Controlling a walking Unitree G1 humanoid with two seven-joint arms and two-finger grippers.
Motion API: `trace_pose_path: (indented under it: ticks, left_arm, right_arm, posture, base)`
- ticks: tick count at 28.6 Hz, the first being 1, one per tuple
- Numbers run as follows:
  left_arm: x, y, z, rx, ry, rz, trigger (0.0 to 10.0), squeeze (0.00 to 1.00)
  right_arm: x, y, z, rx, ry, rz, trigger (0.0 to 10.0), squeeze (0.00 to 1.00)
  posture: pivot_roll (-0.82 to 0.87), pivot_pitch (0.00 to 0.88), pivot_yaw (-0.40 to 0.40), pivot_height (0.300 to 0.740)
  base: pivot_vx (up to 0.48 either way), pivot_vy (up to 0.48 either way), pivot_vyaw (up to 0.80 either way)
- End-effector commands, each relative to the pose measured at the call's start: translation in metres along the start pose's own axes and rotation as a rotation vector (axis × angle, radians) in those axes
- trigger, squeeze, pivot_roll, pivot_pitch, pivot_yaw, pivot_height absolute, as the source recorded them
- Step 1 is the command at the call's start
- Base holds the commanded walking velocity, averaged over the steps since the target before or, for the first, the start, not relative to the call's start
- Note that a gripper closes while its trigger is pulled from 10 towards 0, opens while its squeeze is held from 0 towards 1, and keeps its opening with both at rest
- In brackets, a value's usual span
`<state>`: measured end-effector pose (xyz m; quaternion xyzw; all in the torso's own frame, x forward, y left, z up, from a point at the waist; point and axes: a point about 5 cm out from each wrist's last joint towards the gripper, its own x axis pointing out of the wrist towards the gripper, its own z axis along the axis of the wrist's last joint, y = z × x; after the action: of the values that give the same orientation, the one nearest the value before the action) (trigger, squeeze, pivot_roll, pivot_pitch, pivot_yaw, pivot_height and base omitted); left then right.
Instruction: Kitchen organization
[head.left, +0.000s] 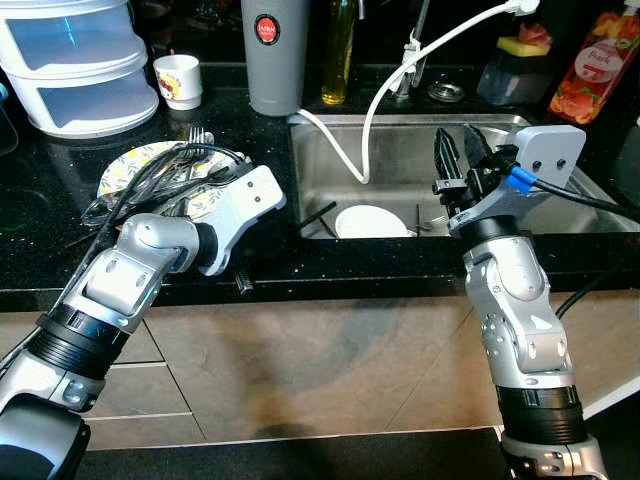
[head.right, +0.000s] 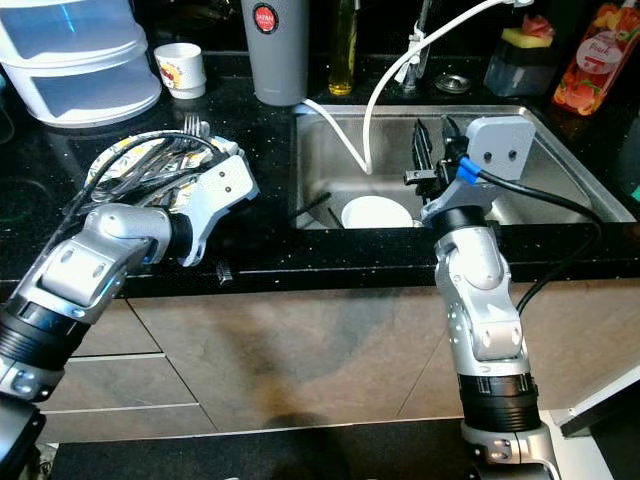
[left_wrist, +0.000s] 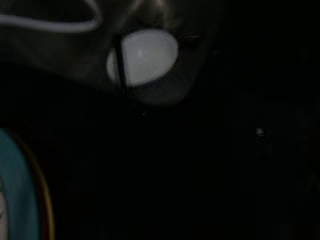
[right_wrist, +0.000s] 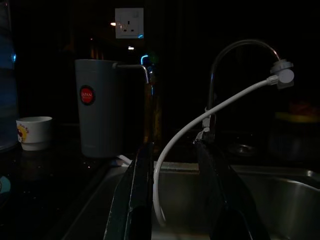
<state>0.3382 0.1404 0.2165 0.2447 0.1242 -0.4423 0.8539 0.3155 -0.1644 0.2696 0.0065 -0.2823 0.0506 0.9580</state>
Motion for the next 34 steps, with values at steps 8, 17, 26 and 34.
trace_pose_path:
  ticks: [8,17,26,34]
  left_arm:
    - [0.008,-0.006,-0.016,-0.114,-0.001,0.048,0.0,0.0]
    - [-0.015,0.011,0.04,-0.205,-0.407,0.193,10.0,0.0]
    - [0.006,0.03,0.015,-0.103,-0.132,0.314,10.0,1.0]
    - [0.022,0.041,0.028,-0.087,-0.131,0.274,10.0,1.0]
  right_arm:
    - [0.004,-0.002,0.004,0.005,-0.013,-0.01,10.0,0.0]
    - [0.004,-0.003,0.005,0.006,-0.014,-0.01,10.0,0.0]
    - [0.006,-0.002,0.004,0.011,-0.017,-0.009,10.0,0.0]
    - [0.006,-0.002,0.004,0.008,-0.017,-0.009,10.0,0.0]
  posture:
    - [0.04,0.041,-0.023,0.74]
    - [0.04,0.046,-0.029,0.74]
    - [0.05,0.043,-0.028,0.74]
    - [0.03,0.044,-0.031,0.74]
  base:
    - [0.0,0.0,0.0]
    - [0.0,0.0,0.0]
    - [0.0,0.0,0.0]
    - [0.0,0.0,0.0]
